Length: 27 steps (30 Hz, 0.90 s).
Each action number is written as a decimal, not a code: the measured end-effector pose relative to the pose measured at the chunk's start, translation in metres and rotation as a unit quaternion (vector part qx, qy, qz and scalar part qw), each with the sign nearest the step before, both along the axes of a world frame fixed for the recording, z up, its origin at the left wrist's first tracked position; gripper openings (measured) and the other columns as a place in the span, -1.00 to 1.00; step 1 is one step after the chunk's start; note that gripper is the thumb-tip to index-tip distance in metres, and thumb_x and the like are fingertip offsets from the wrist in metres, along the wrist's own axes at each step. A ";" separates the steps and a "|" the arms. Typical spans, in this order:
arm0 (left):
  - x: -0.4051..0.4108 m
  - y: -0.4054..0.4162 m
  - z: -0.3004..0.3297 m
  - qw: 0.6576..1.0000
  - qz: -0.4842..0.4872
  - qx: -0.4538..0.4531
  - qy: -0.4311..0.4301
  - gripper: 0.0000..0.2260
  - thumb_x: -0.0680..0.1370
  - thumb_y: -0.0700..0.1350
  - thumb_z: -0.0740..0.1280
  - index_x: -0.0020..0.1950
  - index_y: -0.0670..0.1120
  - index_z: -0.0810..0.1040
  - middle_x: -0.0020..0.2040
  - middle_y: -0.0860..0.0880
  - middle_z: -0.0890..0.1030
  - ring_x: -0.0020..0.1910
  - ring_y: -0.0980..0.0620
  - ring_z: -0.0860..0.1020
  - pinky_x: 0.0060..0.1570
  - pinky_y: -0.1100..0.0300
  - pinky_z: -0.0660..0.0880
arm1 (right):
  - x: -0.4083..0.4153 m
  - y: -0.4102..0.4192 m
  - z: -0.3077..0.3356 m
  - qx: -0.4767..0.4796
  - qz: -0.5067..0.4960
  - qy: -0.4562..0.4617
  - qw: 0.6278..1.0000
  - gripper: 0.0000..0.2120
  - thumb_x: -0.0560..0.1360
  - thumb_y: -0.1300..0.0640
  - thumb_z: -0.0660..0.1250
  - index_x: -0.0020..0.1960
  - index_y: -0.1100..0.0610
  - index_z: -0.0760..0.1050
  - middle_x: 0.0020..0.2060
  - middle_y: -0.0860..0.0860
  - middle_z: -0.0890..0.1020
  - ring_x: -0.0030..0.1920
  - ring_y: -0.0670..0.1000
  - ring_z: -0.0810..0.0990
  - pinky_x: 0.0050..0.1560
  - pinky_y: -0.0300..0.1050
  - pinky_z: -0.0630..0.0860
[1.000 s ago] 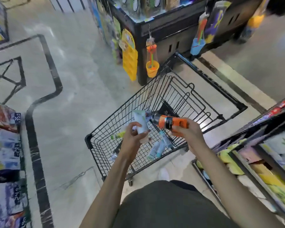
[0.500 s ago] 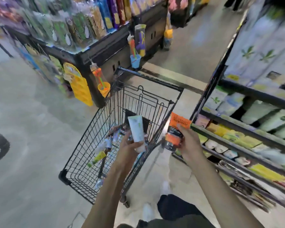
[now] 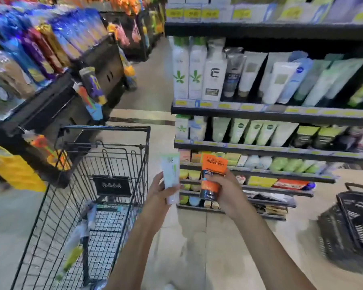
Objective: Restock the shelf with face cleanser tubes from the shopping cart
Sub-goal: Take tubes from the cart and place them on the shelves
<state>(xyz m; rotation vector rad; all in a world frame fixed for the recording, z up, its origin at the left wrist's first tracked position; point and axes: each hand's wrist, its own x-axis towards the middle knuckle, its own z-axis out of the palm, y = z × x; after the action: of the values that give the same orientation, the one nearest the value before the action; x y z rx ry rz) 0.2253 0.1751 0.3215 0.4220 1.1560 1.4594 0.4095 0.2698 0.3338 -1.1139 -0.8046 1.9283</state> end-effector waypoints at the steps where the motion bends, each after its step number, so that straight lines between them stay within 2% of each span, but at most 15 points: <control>1: 0.014 0.006 0.003 1.000 -0.013 0.004 0.013 -0.50 0.53 -0.43 0.35 0.41 -0.08 0.48 0.22 -0.23 0.65 0.12 -0.19 0.63 0.06 -0.11 0.54 | 0.016 0.002 0.001 0.014 -0.010 -0.013 1.000 -0.61 0.48 0.43 0.42 0.26 0.18 0.51 0.05 0.18 0.68 0.00 0.23 0.67 -0.02 0.15 0.66; 3: 0.043 0.018 0.010 0.999 -0.032 0.009 0.033 -0.51 0.55 -0.42 0.35 0.42 -0.06 0.47 0.23 -0.22 0.65 0.10 -0.16 0.66 -0.03 -0.03 0.59 | 0.047 0.006 0.005 0.038 -0.031 -0.029 0.998 -0.58 0.45 0.43 0.45 0.27 0.19 0.52 0.05 0.17 0.71 0.04 0.22 0.68 0.07 0.16 0.63; 5: 0.074 0.031 0.016 0.998 -0.046 0.012 0.043 -0.50 0.55 -0.42 0.35 0.44 -0.07 0.46 0.23 -0.19 0.66 0.04 -0.10 0.68 -0.08 0.01 0.60 | 0.079 0.009 0.009 0.056 -0.056 -0.032 0.996 -0.58 0.44 0.42 0.48 0.25 0.20 0.54 0.03 0.15 0.72 0.05 0.20 0.68 0.06 0.09 0.63; 7: 0.105 0.042 0.023 0.997 -0.055 0.020 0.052 -0.49 0.54 -0.41 0.37 0.45 -0.07 0.45 0.21 -0.14 0.68 0.05 -0.10 0.69 0.01 -0.05 0.57 | 0.110 0.012 0.013 0.068 -0.079 -0.034 0.994 -0.59 0.43 0.40 0.50 0.23 0.18 0.57 0.03 0.14 0.73 0.04 0.17 0.70 0.05 0.03 0.62; 10: 0.150 0.058 0.034 0.993 -0.079 0.038 0.075 -0.50 0.52 -0.38 0.41 0.41 -0.04 0.48 0.20 -0.10 0.69 0.12 -0.18 0.68 0.11 -0.12 0.53 | 0.155 0.015 0.016 0.077 -0.108 -0.035 0.991 -0.60 0.41 0.36 0.53 0.20 0.12 0.60 0.04 0.13 0.74 0.07 0.18 0.71 0.12 0.08 0.60; 12: 0.180 0.067 0.042 0.992 -0.090 0.039 0.081 -0.54 0.50 -0.35 0.44 0.34 -0.01 0.52 0.19 -0.09 0.69 0.13 -0.16 0.68 0.04 -0.04 0.57 | 0.184 0.018 0.018 0.082 -0.123 -0.036 0.988 -0.56 0.40 0.33 0.55 0.24 0.13 0.59 0.08 0.14 0.74 0.12 0.21 0.70 0.14 0.09 0.59; 17: 0.251 0.094 0.050 0.989 -0.093 0.045 0.107 -0.51 0.49 -0.37 0.48 0.36 -0.04 0.50 0.16 -0.10 0.70 0.08 -0.09 0.69 -0.14 0.09 0.61 | 0.254 0.026 0.032 0.102 -0.118 -0.041 0.987 -0.43 0.31 0.23 0.60 0.29 0.11 0.55 0.10 0.11 0.73 0.13 0.14 0.71 0.20 0.10 0.58; 21: 0.302 0.116 0.054 0.986 -0.092 0.056 0.125 -0.48 0.49 -0.34 0.49 0.40 -0.07 0.47 0.15 -0.07 0.71 0.11 -0.11 0.68 -0.05 -0.08 0.63 | 0.303 0.040 0.032 0.134 -0.109 -0.058 0.983 -0.44 0.36 0.27 0.63 0.30 0.07 0.53 0.12 0.12 0.71 0.18 0.18 0.68 0.25 0.15 0.56; 25: 0.340 0.140 0.059 0.981 -0.101 0.067 0.151 -0.44 0.46 -0.19 0.57 0.40 0.05 0.47 0.21 0.01 0.69 0.19 -0.08 0.66 0.23 -0.24 0.55 | 0.340 0.058 0.037 0.151 -0.123 -0.076 0.978 -0.46 0.33 0.27 0.64 0.23 0.03 0.54 0.07 0.10 0.73 0.16 0.21 0.68 0.10 0.05 0.58; 27: 0.356 0.153 0.063 0.978 -0.108 0.073 0.164 -0.43 0.48 -0.18 0.56 0.43 0.05 0.45 0.20 0.07 0.69 0.20 0.00 0.65 0.27 -0.20 0.54 | 0.353 0.070 0.040 0.155 -0.133 -0.091 0.975 -0.44 0.30 0.21 0.66 0.22 -0.02 0.54 0.06 0.06 0.73 0.15 0.19 0.69 0.15 0.12 0.59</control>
<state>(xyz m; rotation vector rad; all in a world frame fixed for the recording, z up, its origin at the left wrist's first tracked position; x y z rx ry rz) 0.5812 0.3281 0.3848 0.8913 1.2201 1.3175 0.7627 0.3398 0.3742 -1.1501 -0.9638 1.4382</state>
